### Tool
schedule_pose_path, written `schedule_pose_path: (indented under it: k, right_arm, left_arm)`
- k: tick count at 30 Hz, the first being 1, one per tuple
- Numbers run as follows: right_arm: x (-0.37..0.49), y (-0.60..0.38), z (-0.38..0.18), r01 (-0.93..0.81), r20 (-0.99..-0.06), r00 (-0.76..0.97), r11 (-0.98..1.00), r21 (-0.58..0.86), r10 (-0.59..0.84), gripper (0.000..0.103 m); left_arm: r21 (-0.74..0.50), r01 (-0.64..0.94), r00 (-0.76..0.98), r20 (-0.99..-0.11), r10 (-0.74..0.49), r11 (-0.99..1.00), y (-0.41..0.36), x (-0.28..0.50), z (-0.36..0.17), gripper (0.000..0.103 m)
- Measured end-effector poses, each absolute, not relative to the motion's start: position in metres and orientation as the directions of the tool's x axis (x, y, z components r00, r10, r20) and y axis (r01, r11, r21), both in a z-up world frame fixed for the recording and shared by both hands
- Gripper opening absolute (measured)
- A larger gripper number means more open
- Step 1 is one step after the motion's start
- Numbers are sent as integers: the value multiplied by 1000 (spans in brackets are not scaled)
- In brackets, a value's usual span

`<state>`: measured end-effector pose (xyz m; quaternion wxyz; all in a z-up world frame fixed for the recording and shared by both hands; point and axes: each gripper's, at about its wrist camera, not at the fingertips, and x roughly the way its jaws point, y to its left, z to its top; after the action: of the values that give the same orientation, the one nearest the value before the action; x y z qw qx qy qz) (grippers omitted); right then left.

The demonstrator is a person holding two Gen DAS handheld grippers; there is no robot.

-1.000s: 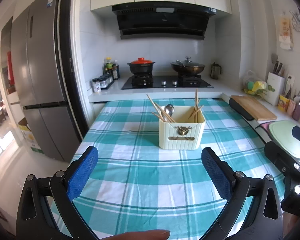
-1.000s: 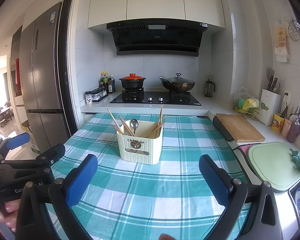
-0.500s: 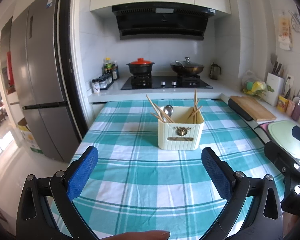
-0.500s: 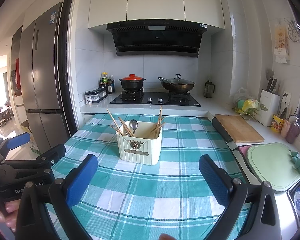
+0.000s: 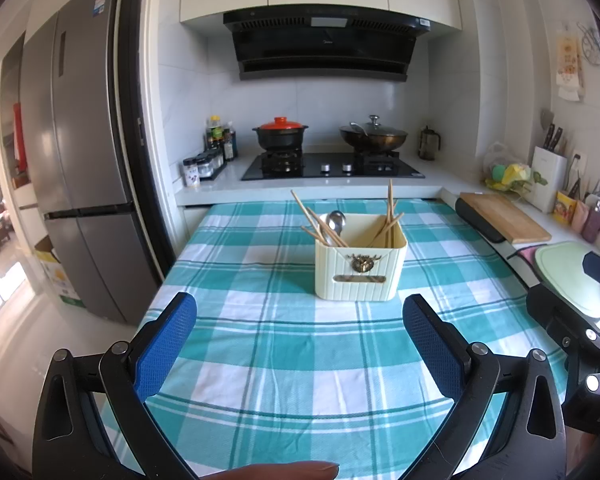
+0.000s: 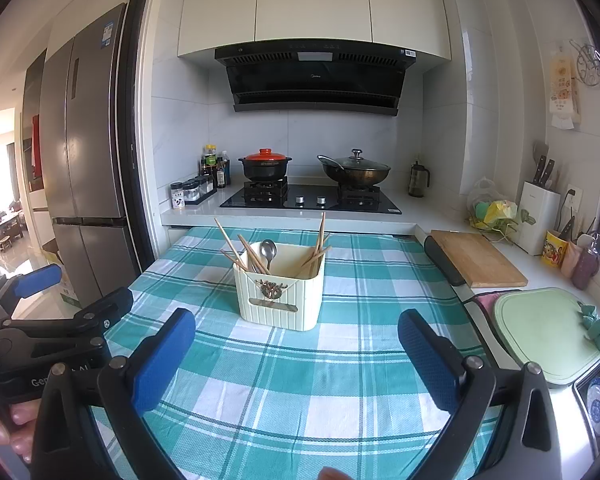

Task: Organize utensils

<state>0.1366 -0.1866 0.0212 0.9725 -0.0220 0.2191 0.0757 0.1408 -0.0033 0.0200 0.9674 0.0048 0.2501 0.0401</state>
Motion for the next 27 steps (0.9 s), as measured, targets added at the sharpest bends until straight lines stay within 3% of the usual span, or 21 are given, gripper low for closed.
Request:
schedule_pose_path:
  k: [27]
  right_arm:
    - [135, -195, 24, -160, -431, 892, 987, -13, 138, 103]
  left_arm:
    - [28, -60, 871, -487, 66, 998, -3, 140, 20, 103]
